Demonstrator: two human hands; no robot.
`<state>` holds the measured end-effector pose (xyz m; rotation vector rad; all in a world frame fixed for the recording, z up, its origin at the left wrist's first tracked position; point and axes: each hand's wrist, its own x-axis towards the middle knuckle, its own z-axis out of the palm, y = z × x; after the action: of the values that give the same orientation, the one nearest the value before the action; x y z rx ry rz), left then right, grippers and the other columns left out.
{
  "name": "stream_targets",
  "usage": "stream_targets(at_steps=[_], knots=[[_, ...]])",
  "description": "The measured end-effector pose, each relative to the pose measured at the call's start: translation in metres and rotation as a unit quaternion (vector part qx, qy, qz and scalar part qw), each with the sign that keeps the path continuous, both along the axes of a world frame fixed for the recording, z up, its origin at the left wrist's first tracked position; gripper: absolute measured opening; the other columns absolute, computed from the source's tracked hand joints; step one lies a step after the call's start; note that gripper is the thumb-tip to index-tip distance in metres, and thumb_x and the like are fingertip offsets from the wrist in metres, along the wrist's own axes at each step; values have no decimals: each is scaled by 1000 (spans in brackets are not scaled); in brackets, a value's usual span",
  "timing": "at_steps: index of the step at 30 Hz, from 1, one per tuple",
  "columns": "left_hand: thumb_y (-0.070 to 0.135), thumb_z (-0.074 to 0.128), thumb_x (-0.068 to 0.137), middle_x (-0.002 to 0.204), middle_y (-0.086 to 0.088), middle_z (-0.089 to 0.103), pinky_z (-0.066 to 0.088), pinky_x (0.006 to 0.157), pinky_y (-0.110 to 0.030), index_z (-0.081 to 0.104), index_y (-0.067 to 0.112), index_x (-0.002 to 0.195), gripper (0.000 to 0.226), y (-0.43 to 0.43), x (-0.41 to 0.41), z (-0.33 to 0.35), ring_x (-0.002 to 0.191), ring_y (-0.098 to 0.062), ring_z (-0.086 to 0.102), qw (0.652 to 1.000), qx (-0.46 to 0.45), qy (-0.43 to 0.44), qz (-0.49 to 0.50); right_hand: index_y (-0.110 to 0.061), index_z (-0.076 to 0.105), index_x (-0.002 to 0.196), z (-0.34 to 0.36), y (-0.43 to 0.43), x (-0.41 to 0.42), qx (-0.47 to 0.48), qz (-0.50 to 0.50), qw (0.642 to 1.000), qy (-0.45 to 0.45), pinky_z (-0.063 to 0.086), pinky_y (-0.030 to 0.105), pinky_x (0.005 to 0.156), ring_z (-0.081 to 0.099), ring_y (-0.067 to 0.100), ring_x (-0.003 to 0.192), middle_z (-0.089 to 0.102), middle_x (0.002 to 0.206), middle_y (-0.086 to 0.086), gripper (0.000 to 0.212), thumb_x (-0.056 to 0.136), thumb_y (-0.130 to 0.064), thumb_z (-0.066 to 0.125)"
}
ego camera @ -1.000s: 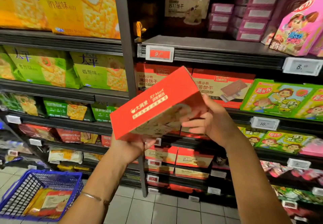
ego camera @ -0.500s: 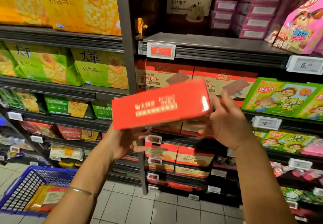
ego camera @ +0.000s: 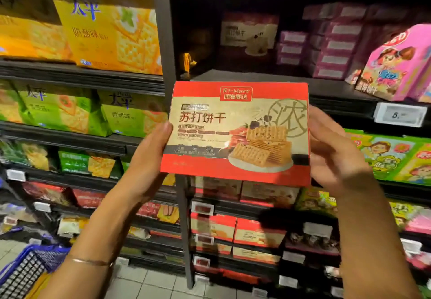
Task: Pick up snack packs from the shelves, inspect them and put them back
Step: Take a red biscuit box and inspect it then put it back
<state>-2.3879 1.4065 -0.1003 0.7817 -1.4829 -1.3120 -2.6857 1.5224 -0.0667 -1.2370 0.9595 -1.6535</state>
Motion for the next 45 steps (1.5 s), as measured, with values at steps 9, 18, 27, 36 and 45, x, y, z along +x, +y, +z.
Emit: stream_targets(at_steps=[9,18,27,36,45], knots=[[38,49,110,101,-6,80,57,93,-49,79,15,101,39,-59,-56,97,98,-22,73,976,-171,-59,125,-7,68,130,94,-64,-15,10,-185,982,28,51,56,107,73,33,113,77,116,13,33,107,-26,56],[18,46,109,99,-2,71,40,64,-19,71,11,100,28,-96,-85,146,83,-14,61,934,-230,-149,231,-16,72,115,135,-117,-32,7,-234,965,118,49,24,51,73,13,77,79,110,9,27,107,-16,46],[5,50,104,104,7,71,61,70,-20,58,14,131,29,-122,-110,129,97,-11,71,970,-116,-20,214,-21,58,136,112,-140,-21,-7,-246,966,85,60,38,90,73,10,103,75,118,-4,34,109,-11,41],[15,44,104,120,0,74,59,97,-50,67,19,124,30,-130,-111,117,112,-23,70,975,-95,-54,194,-37,49,149,92,-145,-8,1,-220,968,122,53,44,108,64,12,125,68,134,-8,46,110,-14,46],[24,42,110,126,-5,70,54,103,-53,59,8,126,28,-108,-100,114,117,-25,67,986,-70,-23,152,-20,58,136,82,-141,-5,64,-225,971,47,55,43,104,71,13,111,74,123,-2,30,108,-27,50]])
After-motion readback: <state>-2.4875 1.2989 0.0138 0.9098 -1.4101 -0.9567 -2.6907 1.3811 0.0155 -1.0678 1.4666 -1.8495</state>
